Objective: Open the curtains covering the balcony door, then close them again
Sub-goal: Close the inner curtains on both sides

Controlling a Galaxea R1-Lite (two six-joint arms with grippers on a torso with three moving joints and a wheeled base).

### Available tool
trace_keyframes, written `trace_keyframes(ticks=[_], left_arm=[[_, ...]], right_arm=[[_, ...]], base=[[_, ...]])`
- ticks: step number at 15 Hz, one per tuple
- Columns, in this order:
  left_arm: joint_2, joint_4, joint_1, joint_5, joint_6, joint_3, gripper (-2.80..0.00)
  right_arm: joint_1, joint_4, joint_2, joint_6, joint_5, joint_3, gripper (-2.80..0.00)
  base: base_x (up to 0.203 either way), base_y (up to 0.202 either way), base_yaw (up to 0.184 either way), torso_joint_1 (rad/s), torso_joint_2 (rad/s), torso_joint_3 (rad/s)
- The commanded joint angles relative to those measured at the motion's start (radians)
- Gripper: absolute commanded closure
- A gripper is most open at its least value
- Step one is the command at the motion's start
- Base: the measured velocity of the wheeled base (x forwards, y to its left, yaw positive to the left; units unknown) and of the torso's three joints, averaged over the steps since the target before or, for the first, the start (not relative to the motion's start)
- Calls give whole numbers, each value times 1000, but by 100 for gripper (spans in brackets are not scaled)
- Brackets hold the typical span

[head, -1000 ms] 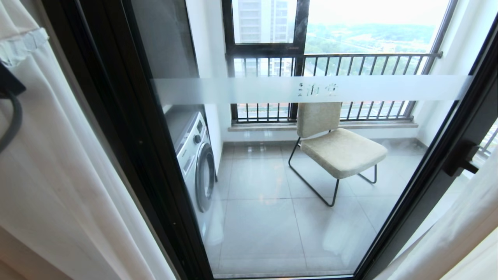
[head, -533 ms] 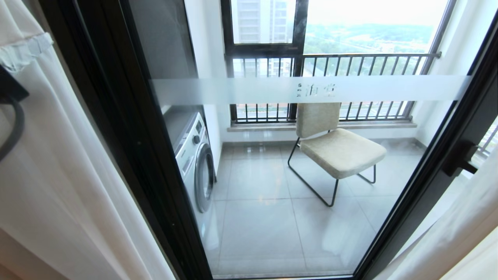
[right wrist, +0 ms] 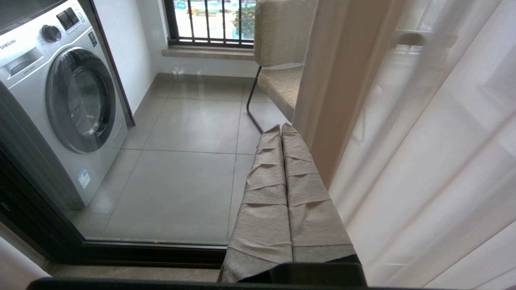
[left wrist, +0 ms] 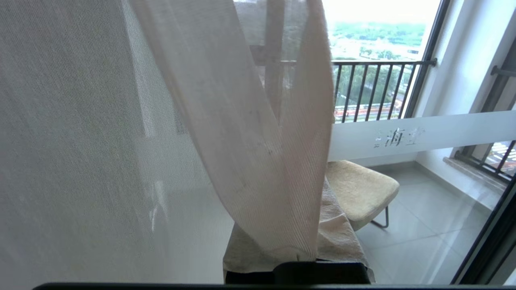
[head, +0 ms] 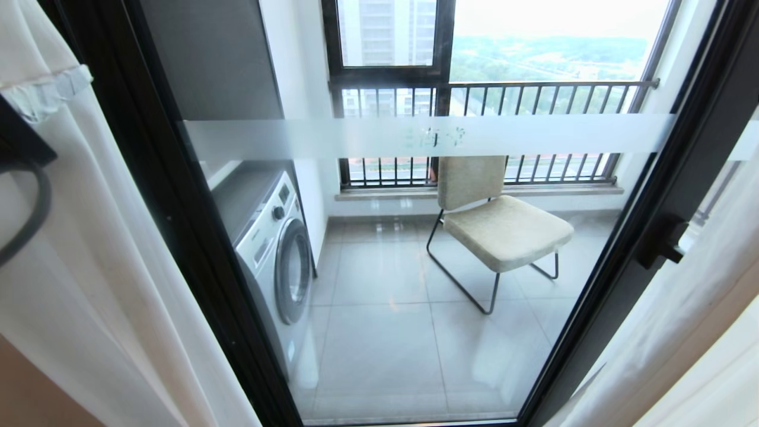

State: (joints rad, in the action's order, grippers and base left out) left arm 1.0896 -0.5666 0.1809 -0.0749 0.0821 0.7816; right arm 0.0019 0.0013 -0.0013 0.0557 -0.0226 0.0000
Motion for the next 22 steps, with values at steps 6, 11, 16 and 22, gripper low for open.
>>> trace_keyframes(ticks=[6, 11, 16, 22], left_arm=[[4, -5, -1, 0, 1, -9, 0], [4, -6, 0, 0, 1, -13, 0], [4, -6, 14, 0, 1, -13, 0], [4, -6, 75, 0, 1, -12, 0]], right_arm=[[1, 0, 1, 1, 0, 0, 0], [0, 0, 1, 1, 0, 0, 0], [1, 0, 1, 1, 0, 0, 0], [1, 0, 1, 1, 0, 0, 0]], base=[[0, -194, 1, 4, 1, 3], [0, -190, 1, 3, 4, 2], [0, -190, 1, 1, 3, 3], [0, -190, 4, 3, 0, 2]])
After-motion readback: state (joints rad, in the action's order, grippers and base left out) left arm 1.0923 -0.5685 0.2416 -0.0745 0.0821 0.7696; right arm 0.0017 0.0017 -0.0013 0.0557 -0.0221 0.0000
